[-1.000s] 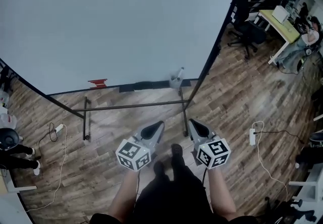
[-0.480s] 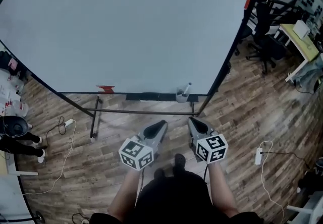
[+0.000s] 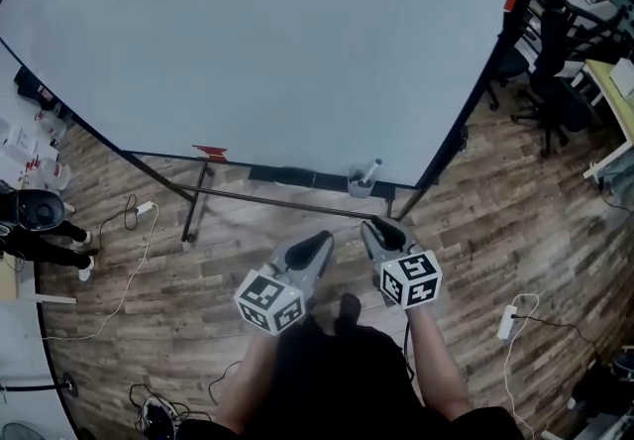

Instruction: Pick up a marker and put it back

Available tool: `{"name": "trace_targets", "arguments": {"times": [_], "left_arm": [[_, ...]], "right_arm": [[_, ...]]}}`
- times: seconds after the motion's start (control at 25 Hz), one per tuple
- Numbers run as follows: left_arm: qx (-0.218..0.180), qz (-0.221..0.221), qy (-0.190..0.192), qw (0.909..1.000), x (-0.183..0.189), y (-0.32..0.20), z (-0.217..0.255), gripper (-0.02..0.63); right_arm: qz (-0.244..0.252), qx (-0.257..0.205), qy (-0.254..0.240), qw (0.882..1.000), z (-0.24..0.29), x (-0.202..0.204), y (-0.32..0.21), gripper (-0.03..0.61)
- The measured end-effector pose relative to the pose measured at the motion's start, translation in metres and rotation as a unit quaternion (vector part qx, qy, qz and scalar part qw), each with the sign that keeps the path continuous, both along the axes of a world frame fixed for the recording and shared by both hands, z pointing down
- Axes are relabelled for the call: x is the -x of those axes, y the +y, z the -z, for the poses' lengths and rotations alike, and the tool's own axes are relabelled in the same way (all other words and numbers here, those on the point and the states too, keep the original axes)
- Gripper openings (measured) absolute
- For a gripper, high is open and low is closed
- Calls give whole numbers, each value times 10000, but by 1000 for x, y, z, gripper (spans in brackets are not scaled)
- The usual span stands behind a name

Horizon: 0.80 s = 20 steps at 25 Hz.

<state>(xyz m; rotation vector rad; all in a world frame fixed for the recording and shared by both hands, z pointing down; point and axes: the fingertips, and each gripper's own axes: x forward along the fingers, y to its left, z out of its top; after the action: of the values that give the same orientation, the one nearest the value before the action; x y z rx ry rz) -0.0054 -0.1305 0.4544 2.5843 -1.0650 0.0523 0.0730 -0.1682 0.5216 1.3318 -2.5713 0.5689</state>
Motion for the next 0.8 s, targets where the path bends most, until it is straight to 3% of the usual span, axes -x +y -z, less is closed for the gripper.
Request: {"name": "trace_targets", "arguments": {"times": [0.2, 0.8], "left_arm": [[15, 64, -147, 9999, -7, 0, -10, 14], [87, -43, -73, 9999, -2, -21, -14, 13]], "right_arm": [[5, -18, 42, 10000, -16, -2, -18, 111], [11, -28, 389, 9992, -51, 7, -66, 115]]}}
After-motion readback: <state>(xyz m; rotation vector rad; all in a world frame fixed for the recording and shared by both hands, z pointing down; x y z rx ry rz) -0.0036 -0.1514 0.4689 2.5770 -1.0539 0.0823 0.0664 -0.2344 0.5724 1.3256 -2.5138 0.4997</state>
